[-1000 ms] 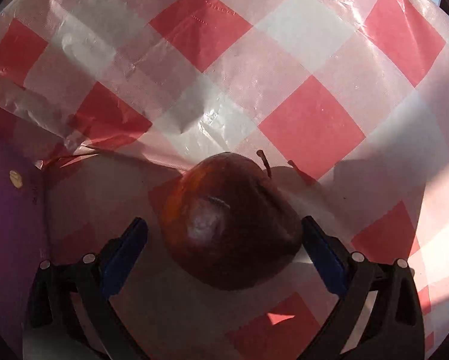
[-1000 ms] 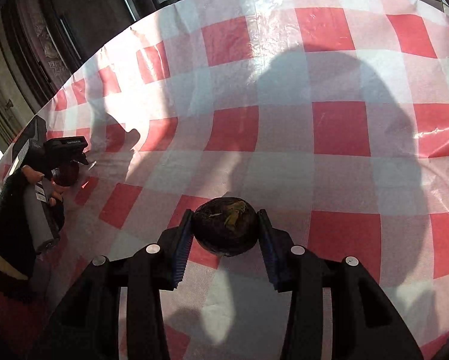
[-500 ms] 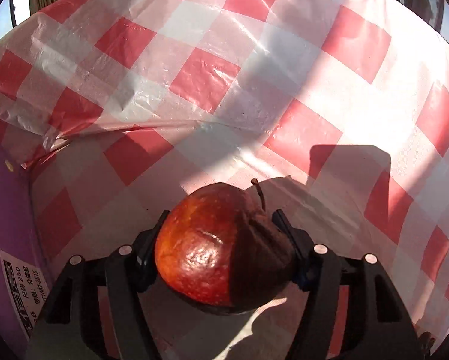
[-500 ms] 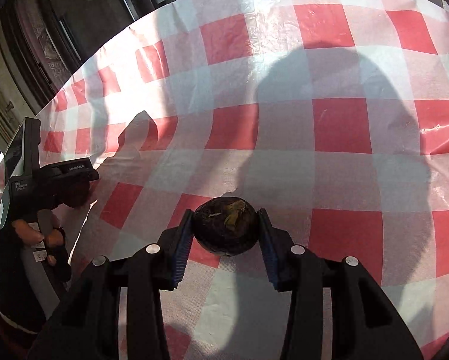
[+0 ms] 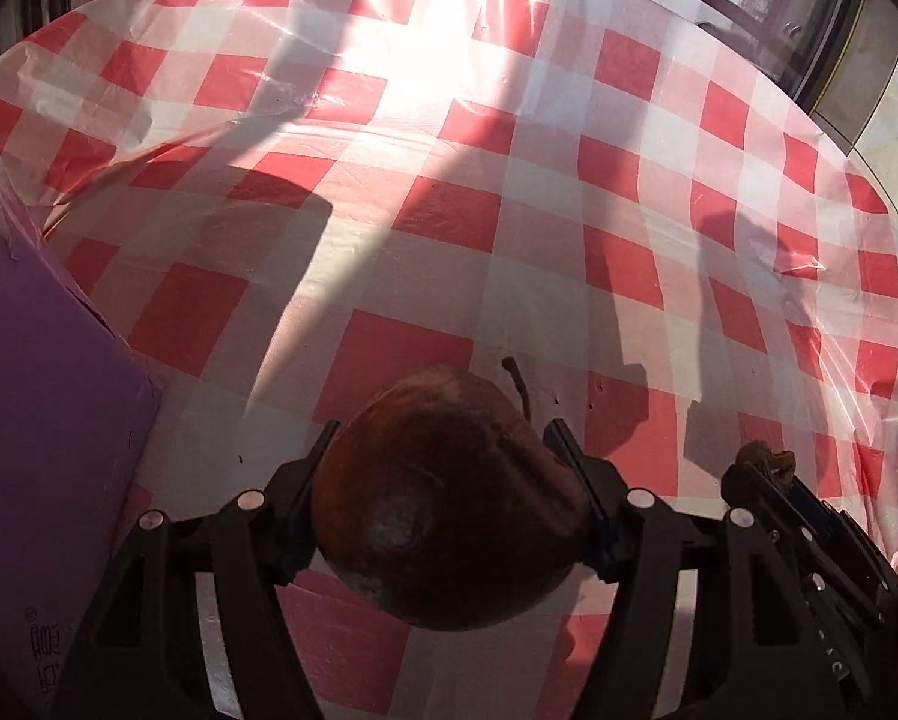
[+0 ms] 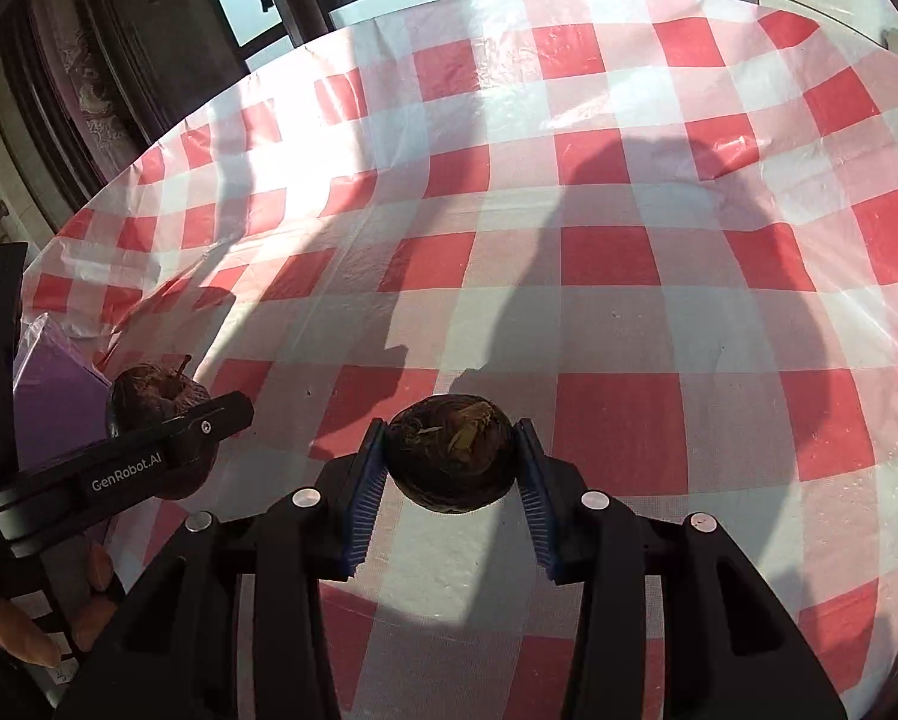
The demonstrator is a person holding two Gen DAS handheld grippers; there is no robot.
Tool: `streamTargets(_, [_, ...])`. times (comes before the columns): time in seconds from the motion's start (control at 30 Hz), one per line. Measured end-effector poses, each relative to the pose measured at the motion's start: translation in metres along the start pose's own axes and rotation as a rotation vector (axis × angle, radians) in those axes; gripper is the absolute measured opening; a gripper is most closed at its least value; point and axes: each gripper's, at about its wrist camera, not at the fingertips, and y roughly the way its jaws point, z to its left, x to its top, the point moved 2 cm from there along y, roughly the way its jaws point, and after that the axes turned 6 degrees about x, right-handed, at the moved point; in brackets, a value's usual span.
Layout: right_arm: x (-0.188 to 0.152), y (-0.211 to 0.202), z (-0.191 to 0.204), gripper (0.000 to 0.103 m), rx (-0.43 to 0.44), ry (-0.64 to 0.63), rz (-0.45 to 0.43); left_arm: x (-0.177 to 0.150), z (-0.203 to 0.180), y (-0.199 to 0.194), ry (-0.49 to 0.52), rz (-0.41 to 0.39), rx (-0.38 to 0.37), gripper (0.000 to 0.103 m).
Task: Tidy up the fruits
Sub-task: 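Carry the red apple and fig into the white box and release both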
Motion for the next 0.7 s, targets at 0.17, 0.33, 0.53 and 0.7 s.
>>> streamTargets(0.17, [-0.024, -0.013, 0.016, 0.042, 0.001, -0.007, -0.003, -0.030, 0.021, -0.016, 0.026, 0.006, -0.040, 0.067])
streamTargets(0.33, [-0.033, -0.028, 0.038, 0.042, -0.001, -0.048, -0.016, -0.044, 0.035, -0.049, 0.023, -0.044, -0.079, 0.067])
streamTargets(0.53, [-0.033, -0.046, 0.068, 0.042, 0.033, -0.093, -0.051, -0.044, 0.054, -0.091, -0.002, -0.113, -0.136, 0.067])
streamTargets(0.7, [-0.031, -0.059, 0.108, 0.042, 0.104, -0.165, -0.087, -0.035, 0.080, -0.134, -0.033, -0.205, -0.165, 0.067])
